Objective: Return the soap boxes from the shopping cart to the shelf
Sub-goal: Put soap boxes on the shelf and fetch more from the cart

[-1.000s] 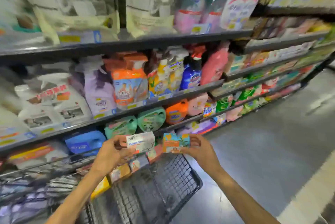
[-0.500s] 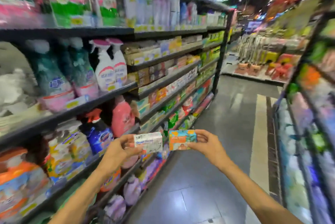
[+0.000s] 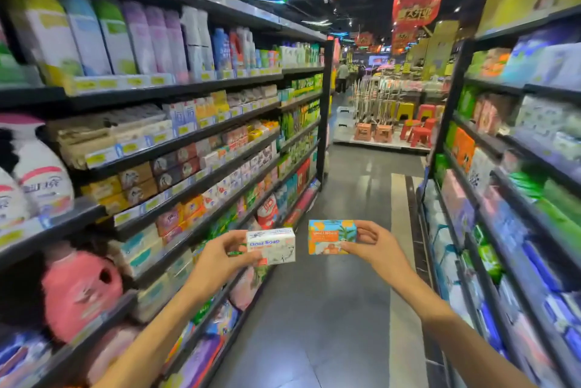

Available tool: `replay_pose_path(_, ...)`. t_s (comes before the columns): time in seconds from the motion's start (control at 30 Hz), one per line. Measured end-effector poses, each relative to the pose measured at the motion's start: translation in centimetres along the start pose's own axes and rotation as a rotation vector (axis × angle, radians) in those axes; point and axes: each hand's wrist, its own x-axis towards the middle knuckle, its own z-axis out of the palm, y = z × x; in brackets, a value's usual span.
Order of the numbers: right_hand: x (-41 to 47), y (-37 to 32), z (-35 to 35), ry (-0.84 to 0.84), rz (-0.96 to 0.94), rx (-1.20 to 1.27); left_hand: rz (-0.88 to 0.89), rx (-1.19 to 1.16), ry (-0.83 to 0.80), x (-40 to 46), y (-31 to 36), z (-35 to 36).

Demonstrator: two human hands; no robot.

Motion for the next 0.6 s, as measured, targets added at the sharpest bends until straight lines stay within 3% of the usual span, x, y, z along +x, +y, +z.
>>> replay_pose_path(0.3,14.5,4.1,-3.1,0.036,-0.011,0.002,0.067,-0.008,-0.049,17.4,-1.7,4.2)
replay_pose_path(0.6,32.9,5.9,-1.7,0.039,-0.030,0.004,0.099,-0.007,-0.034,36.2,-3.8,3.9)
